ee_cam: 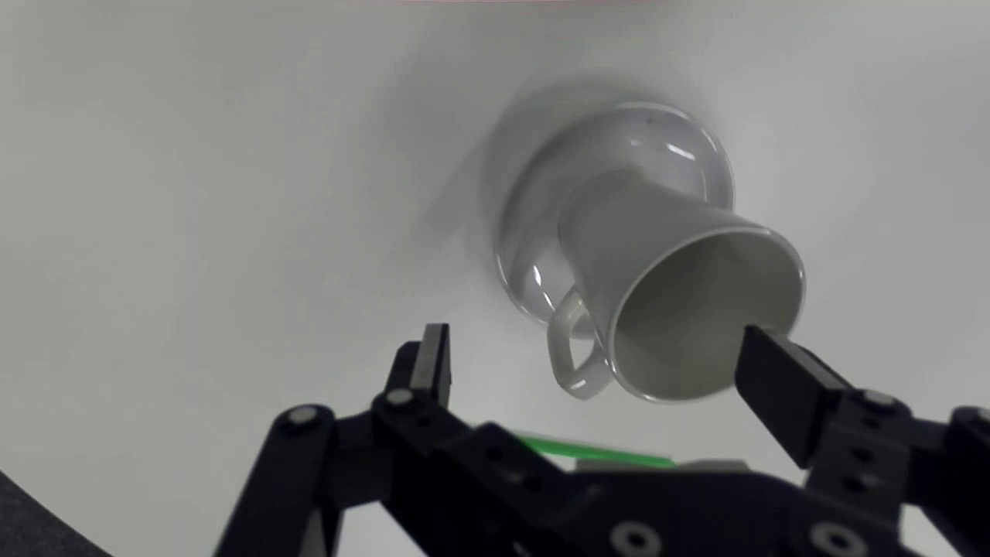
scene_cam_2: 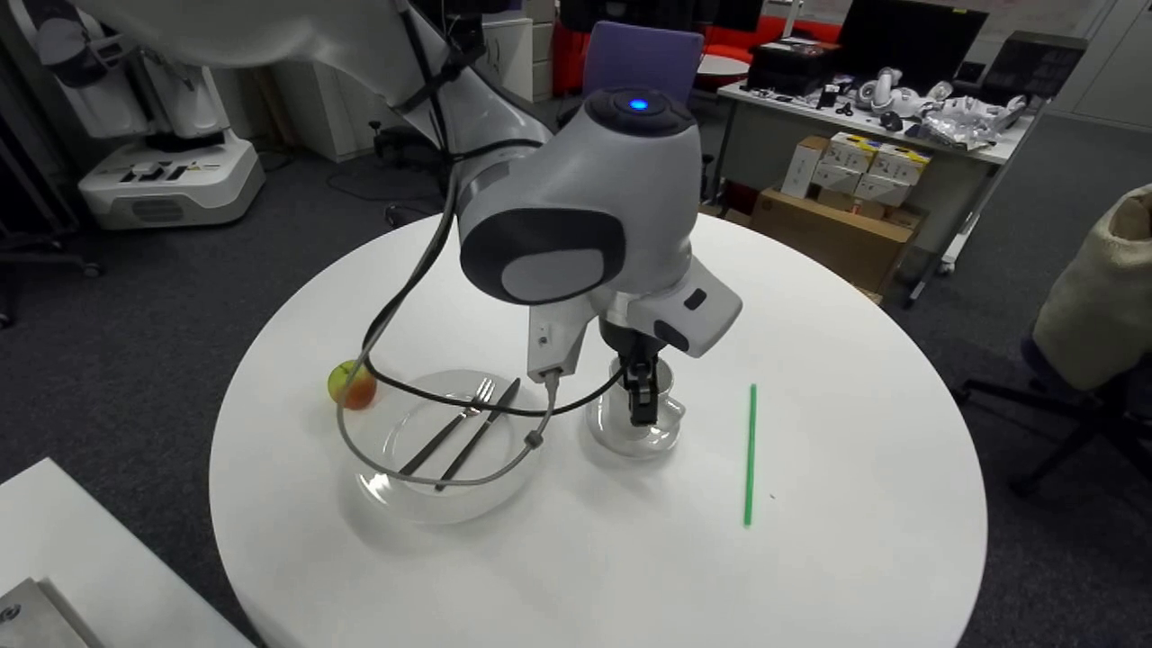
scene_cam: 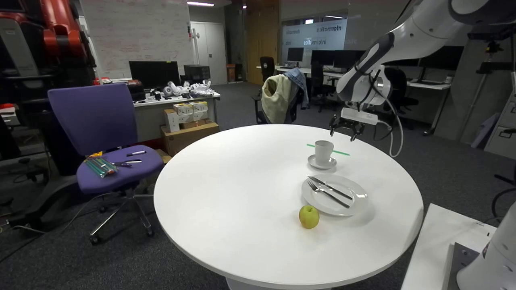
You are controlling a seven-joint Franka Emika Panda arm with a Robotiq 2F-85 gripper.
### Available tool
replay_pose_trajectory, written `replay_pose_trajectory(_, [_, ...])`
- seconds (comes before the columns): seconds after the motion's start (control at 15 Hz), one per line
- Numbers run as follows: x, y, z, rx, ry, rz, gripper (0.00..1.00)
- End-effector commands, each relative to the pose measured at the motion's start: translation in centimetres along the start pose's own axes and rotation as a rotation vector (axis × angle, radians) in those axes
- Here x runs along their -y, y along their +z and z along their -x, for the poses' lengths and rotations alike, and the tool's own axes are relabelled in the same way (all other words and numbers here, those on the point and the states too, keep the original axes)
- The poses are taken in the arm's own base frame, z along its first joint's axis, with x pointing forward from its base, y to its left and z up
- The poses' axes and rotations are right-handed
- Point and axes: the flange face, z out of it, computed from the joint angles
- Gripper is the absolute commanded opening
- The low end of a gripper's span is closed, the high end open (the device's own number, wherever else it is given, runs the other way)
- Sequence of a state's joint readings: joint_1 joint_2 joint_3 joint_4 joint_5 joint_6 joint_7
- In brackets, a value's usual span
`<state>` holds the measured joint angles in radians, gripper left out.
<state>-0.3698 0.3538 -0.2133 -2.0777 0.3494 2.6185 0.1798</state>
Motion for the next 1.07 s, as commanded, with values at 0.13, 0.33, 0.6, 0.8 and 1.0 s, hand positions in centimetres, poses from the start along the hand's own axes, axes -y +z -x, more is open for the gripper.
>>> replay_pose_trajectory(0.13, [-3.4, -3.2, 3.3, 0.169, -0.121, 0.095, 1.00])
replay_pose_trajectory(0.33, [-4.1, -3.0, 4.2, 0.155, -0.286, 0.166, 1.00])
replay_pose_trajectory(0.6, [-3.8, -1.1, 5.8, 0.191, -0.500, 0.207, 1.00])
replay_pose_trajectory(0.8, [-3.4, -0.1, 5.5, 0.224, -0.506, 0.210, 1.00])
replay_pose_trajectory(1.0, [-3.1, 0.2, 5.9, 0.236, -0.565, 0.206, 1.00])
